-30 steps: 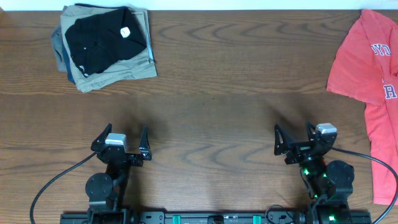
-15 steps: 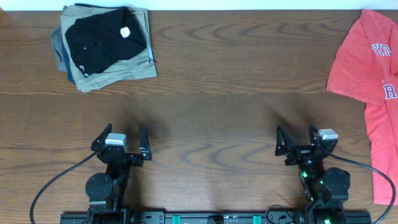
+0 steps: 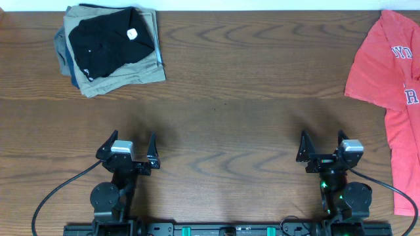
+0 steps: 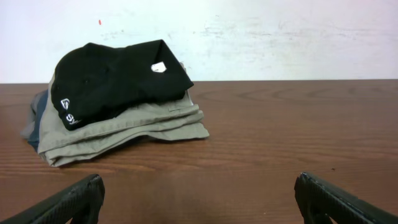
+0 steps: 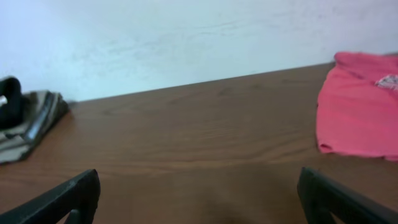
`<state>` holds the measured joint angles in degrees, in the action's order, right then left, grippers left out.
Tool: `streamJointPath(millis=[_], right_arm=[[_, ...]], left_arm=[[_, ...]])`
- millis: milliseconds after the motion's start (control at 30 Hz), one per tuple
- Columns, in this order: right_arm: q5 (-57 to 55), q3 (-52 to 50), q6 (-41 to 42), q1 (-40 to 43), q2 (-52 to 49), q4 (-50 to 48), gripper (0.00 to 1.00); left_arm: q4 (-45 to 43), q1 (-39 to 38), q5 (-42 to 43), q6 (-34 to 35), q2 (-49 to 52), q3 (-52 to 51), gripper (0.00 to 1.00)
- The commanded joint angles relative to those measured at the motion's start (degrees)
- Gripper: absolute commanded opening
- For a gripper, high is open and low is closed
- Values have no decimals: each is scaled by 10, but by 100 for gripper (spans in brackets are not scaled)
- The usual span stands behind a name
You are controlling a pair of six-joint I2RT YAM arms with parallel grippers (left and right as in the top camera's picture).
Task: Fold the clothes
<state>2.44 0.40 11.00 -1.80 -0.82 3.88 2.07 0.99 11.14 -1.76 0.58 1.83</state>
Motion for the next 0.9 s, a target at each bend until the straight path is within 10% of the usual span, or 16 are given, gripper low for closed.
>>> streamJointPath(millis=[0, 867], right_arm=[[-13, -1, -60, -5, 5, 4, 99], [-14, -1, -85, -5, 5, 4, 99]], left_arm=[[8, -2, -3, -8, -3, -16, 98], [8, -2, -3, -8, -3, -16, 98]])
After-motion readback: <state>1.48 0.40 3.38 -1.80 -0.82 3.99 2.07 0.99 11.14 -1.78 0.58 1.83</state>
